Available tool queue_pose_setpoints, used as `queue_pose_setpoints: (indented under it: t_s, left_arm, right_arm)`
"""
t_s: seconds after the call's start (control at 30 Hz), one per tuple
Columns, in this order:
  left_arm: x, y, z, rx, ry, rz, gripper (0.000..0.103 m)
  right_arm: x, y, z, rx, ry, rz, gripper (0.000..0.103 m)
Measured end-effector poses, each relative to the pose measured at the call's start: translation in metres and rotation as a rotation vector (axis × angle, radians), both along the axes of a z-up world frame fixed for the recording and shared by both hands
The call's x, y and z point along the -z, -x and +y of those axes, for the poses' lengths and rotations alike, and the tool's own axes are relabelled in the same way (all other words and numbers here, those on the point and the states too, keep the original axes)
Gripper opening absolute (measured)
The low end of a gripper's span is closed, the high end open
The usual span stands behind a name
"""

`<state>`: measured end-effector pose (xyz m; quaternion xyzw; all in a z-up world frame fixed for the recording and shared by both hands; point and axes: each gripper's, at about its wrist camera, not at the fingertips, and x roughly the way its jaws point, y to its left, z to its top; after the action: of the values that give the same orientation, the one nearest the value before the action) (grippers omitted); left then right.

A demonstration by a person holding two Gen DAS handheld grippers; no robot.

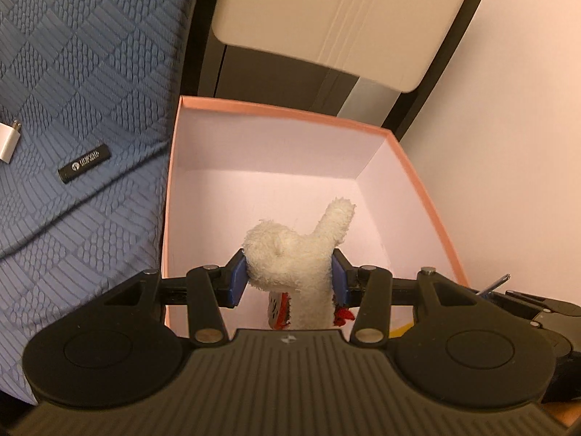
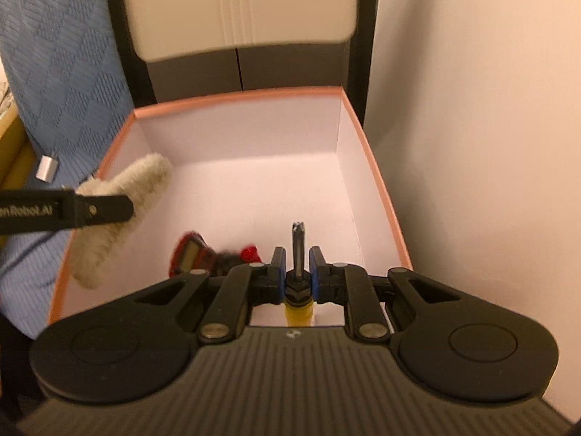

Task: Organize rigid objects
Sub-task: 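Open the left tool to drop the fluffy toy while the right tool releases the screwdriver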

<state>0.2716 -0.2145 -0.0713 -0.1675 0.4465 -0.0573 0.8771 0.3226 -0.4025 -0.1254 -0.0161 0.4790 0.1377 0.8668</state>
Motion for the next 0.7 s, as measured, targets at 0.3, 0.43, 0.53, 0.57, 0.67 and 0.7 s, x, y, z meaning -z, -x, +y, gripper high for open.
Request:
queue_pose_setpoints:
  t_s: [0.3, 0.43, 0.53, 0.57, 0.67, 0.7]
  left_arm:
    - [0.007, -0.008, -0.006, 0.022, -0.031, 0.022, 0.056]
    - [0.004, -0.008, -0.004, 0.021, -0.034, 0.019, 0.060]
    - [-0.006, -0.003, 0.001, 0.017, -0.033, -0.009, 0.061]
    - [-0.010, -0.001, 0.003, 0.014, -0.037, -0.022, 0.061]
    - [-0.027, 0.005, 0.011, 0.005, -0.041, -0.066, 0.061]
    - [-0.033, 0.008, 0.015, 0.002, -0.042, -0.083, 0.061]
  right_arm:
    - [0.010, -0.009, -0.005, 0.008, -0.028, 0.021, 0.017]
    - [0.002, -0.007, -0.010, 0.017, -0.051, 0.009, 0.018]
    - [-0.009, -0.005, -0.009, 0.024, -0.065, -0.010, 0.018]
    - [-0.014, -0.004, -0.009, 0.025, -0.067, -0.018, 0.018]
    - [-0.030, 0.000, -0.006, 0.024, -0.080, -0.048, 0.018]
    - [-0.036, 0.002, -0.003, 0.022, -0.086, -0.060, 0.018]
